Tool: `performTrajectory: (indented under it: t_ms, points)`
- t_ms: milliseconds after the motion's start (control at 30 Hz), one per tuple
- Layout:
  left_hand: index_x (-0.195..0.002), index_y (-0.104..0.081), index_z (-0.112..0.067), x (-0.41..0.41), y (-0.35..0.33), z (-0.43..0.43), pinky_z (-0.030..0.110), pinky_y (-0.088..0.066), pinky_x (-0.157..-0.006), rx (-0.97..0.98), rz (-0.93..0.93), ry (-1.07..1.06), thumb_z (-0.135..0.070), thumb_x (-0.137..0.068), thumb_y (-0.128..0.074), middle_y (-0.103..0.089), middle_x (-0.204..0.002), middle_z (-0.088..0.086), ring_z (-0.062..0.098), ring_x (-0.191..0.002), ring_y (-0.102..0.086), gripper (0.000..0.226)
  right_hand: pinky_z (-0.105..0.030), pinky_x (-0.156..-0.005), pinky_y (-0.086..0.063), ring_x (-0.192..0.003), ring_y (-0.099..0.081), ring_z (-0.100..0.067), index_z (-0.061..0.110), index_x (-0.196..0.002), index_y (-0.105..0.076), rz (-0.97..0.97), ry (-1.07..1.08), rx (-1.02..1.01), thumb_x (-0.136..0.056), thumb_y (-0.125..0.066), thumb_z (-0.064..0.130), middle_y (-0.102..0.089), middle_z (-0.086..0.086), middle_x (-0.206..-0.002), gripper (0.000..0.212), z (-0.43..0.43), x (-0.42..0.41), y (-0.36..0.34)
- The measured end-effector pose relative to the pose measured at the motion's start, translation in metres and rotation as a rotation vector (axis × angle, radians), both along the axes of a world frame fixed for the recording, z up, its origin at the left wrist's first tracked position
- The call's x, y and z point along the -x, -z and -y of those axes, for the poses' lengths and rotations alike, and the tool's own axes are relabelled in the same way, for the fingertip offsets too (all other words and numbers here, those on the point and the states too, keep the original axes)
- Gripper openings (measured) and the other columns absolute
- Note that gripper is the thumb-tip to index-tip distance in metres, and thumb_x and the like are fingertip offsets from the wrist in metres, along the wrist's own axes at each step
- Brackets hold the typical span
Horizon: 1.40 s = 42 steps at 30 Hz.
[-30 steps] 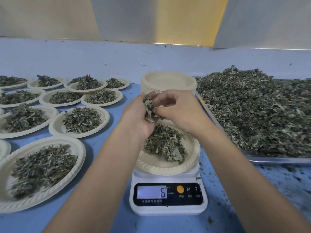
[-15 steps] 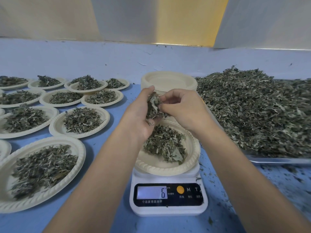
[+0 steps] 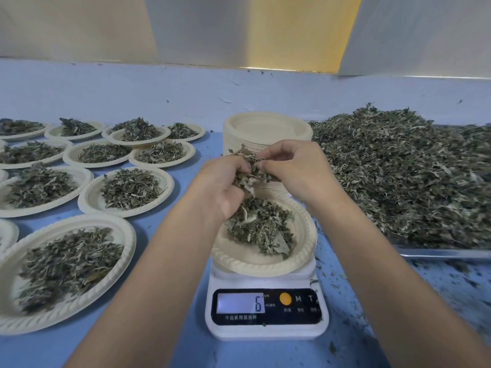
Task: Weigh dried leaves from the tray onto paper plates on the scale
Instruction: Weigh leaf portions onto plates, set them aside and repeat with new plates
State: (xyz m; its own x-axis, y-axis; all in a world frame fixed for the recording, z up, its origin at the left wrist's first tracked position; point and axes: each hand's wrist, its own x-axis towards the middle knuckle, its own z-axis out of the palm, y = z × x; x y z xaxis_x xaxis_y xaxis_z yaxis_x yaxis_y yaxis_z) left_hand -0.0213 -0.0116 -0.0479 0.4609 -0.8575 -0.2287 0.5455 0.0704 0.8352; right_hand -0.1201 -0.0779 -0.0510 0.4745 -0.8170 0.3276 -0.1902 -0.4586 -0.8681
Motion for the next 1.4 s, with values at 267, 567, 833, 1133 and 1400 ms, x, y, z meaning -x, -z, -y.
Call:
performTrajectory:
  t_ms: [267, 567, 833, 1133, 1400]
  points:
    - [-0.080, -0.055, -0.002, -0.006, -0.002, -0.002, 0.025, -0.051, -0.040, 0.044, -0.082, -0.102, 0.016, -0.086, -0.023, -0.058, -0.078, 0.014, 0.021, -0.058, -0.060, 0.037, -0.012, -0.049, -0.043, -0.042, -0.050, 0.002, 0.015, -0.072, -0.068, 0.074, -0.098, -0.172, -0.079, -0.068, -0.003, -0.062, 0.002, -0.064, 0.019, -0.001, 0.008, -0.010]
    - [-0.091, -0.056, -0.001, -0.017, 0.004, 0.003, 0.029, -0.048, -0.071, 0.068, -0.098, -0.262, 0.014, -0.086, -0.025, -0.061, -0.085, 0.010, 0.019, -0.072, -0.057, 0.035, -0.015, -0.056, -0.051, -0.056, -0.055, -0.007, 0.016, -0.068, -0.068, -0.096, -0.237, -0.236, -0.077, -0.066, -0.005, -0.063, 0.001, -0.063, 0.023, 0.000, 0.011, -0.012]
    - [-0.093, -0.055, -0.001, -0.022, 0.006, 0.002, 0.030, -0.048, -0.090, 0.082, -0.116, -0.301, 0.013, -0.087, -0.025, -0.061, -0.086, 0.012, 0.023, -0.088, -0.057, 0.033, -0.012, -0.046, -0.043, -0.048, -0.053, 0.002, 0.016, -0.072, -0.068, -0.328, -0.337, -0.166, -0.077, -0.071, 0.002, -0.062, 0.007, -0.060, 0.015, -0.001, 0.016, -0.012]
    - [-0.088, -0.055, -0.003, -0.022, 0.007, 0.002, 0.030, -0.048, -0.085, 0.074, -0.111, -0.288, 0.012, -0.088, -0.027, -0.063, -0.085, 0.010, 0.023, -0.089, -0.058, 0.032, -0.018, -0.060, -0.040, -0.058, -0.051, -0.005, 0.019, -0.070, -0.072, -0.377, -0.276, -0.107, -0.071, -0.080, 0.032, -0.060, 0.009, -0.060, 0.015, -0.001, 0.015, -0.010]
    - [-0.097, -0.056, 0.000, -0.023, 0.004, -0.001, 0.030, -0.050, -0.085, 0.120, -0.143, -0.296, 0.012, -0.088, -0.027, -0.062, -0.087, 0.012, 0.021, -0.078, -0.058, 0.033, -0.013, -0.061, -0.040, -0.061, -0.054, 0.007, 0.024, -0.066, -0.073, -0.261, -0.214, -0.112, -0.082, -0.070, 0.033, -0.069, 0.013, -0.072, 0.018, 0.003, 0.014, -0.011]
